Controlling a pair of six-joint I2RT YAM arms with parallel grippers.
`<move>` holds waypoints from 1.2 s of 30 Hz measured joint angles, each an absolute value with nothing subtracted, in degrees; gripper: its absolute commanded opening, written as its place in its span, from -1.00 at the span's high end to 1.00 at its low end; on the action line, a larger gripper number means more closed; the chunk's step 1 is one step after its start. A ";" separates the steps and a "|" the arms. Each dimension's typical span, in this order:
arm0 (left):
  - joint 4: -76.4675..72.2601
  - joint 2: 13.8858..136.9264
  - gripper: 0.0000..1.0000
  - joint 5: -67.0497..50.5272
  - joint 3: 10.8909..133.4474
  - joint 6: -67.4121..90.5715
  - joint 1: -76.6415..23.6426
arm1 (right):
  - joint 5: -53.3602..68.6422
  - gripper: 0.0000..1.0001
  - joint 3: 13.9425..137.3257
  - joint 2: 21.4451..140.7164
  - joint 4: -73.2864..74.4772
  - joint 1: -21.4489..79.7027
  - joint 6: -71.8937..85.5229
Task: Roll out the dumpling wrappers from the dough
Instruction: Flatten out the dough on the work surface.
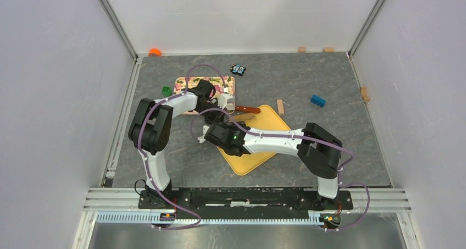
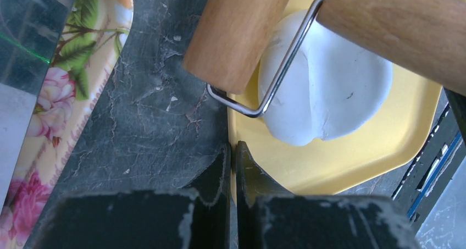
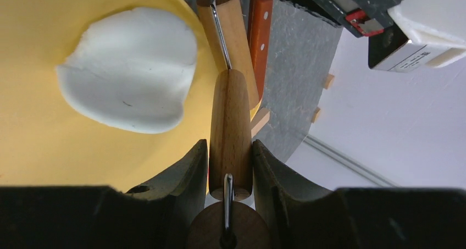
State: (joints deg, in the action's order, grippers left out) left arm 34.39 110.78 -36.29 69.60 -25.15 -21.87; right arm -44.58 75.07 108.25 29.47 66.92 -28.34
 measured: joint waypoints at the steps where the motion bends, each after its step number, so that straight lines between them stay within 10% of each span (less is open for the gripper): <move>1: 34.39 110.80 0.96 -36.32 69.60 -25.15 -21.87 | -44.64 1.00 74.87 108.40 29.34 67.22 -28.77; 36: 37.56 111.74 0.95 -39.42 69.71 -25.12 -21.87 | -43.46 1.00 66.24 95.29 51.46 76.16 -7.92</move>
State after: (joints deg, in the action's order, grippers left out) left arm 37.56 111.74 -39.42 69.71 -25.12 -21.87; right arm -43.46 66.24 95.29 51.46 76.16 -7.92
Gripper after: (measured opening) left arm 0.064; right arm 0.386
